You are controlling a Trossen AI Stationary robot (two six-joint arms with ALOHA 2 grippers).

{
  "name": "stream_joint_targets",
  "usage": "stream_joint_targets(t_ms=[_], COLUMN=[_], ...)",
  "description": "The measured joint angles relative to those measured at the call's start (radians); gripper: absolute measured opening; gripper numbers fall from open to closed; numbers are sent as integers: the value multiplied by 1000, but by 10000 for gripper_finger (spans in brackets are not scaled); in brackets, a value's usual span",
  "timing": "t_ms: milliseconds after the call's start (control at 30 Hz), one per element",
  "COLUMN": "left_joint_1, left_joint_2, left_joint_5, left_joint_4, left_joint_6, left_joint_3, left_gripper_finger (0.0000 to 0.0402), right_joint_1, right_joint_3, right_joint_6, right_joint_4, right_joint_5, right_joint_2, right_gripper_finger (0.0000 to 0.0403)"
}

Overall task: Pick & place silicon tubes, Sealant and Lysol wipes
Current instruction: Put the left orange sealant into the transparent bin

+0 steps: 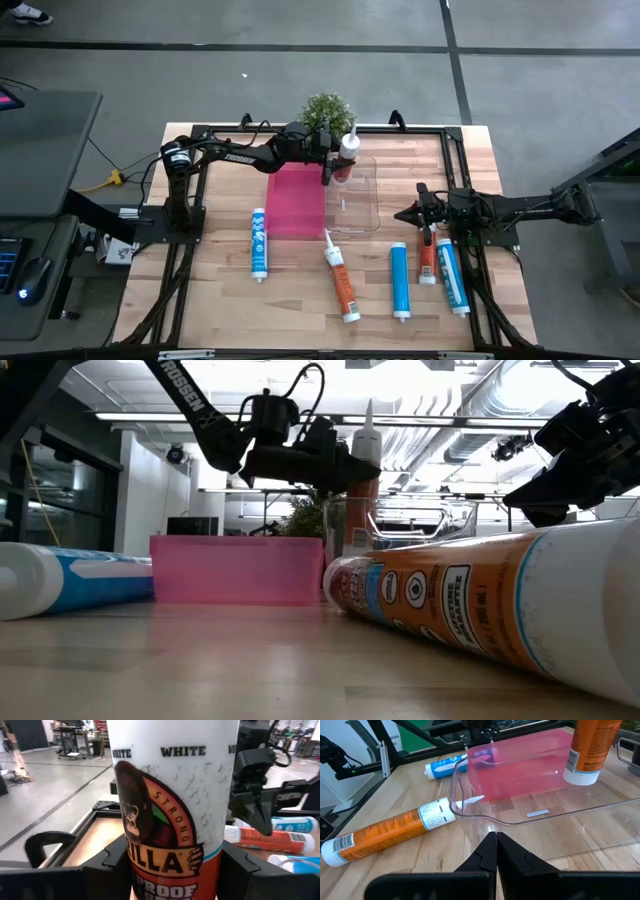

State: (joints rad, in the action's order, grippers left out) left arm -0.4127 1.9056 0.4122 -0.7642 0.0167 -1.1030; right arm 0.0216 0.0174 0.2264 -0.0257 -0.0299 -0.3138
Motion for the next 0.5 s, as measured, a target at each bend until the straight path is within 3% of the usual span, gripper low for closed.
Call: stream_joint_targets(t_ms=[500], left_joint_1=[21], left_joint_2=[80], left_joint_5=[-15], left_joint_4=[-122], left_joint_6=[-126], left_joint_3=[0], left_gripper_finger=[186], right_joint_1=[0], right_joint_3=[0], right_joint_6=[0], right_joint_4=[0], right_joint_5=[0], right_joint_2=[0], right_gripper_finger=[1])
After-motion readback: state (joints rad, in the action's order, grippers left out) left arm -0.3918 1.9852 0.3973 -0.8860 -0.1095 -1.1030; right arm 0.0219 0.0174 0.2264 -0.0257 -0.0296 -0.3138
